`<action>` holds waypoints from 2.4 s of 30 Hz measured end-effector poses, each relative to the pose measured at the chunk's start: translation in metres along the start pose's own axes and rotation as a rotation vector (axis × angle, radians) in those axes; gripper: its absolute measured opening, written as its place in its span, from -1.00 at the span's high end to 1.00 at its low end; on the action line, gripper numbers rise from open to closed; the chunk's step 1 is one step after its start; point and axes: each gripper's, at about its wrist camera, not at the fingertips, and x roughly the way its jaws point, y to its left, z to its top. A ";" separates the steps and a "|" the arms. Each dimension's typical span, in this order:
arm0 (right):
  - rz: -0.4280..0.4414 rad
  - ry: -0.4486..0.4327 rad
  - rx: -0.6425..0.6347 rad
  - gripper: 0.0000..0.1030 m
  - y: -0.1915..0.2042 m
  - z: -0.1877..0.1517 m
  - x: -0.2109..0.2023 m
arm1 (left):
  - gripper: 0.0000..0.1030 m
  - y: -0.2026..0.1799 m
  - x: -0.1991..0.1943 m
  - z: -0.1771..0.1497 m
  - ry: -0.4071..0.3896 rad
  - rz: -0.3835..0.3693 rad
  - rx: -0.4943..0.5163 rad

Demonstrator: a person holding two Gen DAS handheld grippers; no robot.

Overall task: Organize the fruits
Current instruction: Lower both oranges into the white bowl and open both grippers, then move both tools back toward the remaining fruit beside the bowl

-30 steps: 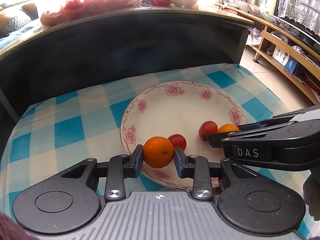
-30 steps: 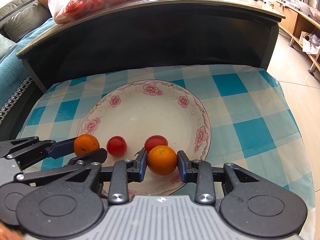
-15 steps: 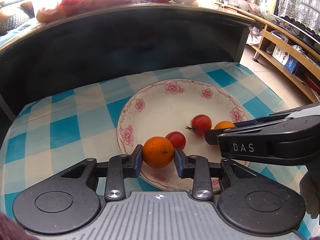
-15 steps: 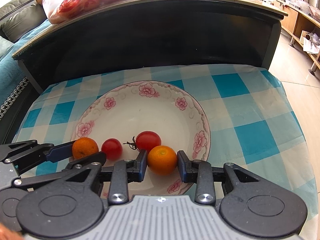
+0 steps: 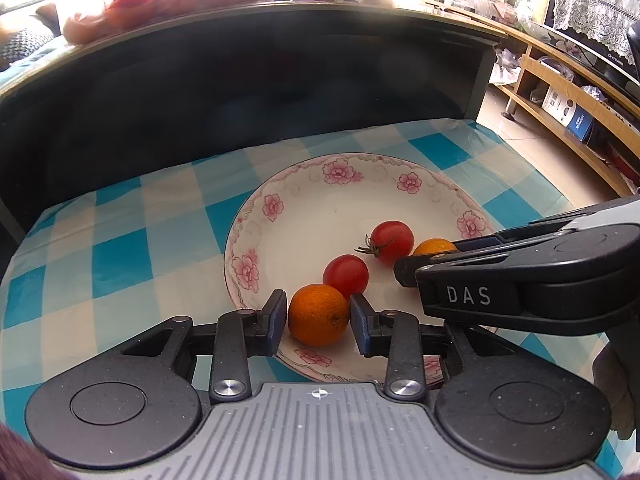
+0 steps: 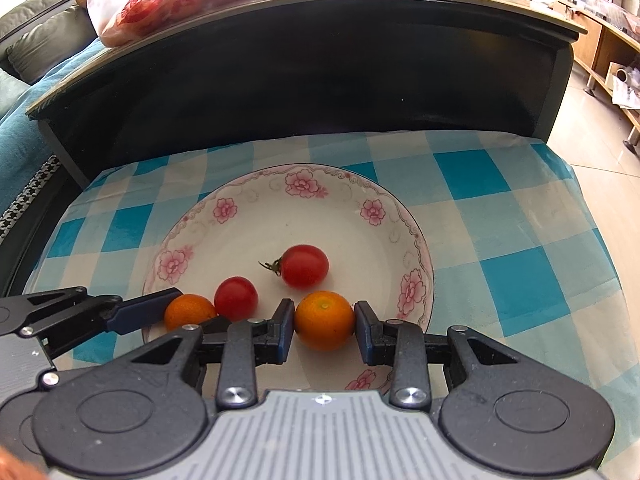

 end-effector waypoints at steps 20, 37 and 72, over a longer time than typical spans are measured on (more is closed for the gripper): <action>0.004 -0.023 0.008 0.27 0.003 0.002 -0.012 | -0.16 0.000 -0.012 0.003 -0.022 0.009 -0.001; 0.014 -0.064 0.042 0.27 -0.001 -0.001 -0.031 | -0.20 0.008 -0.031 0.004 -0.044 0.013 -0.034; 0.039 -0.040 0.074 0.26 0.011 -0.051 -0.075 | -0.27 0.016 -0.055 -0.037 0.010 0.024 -0.081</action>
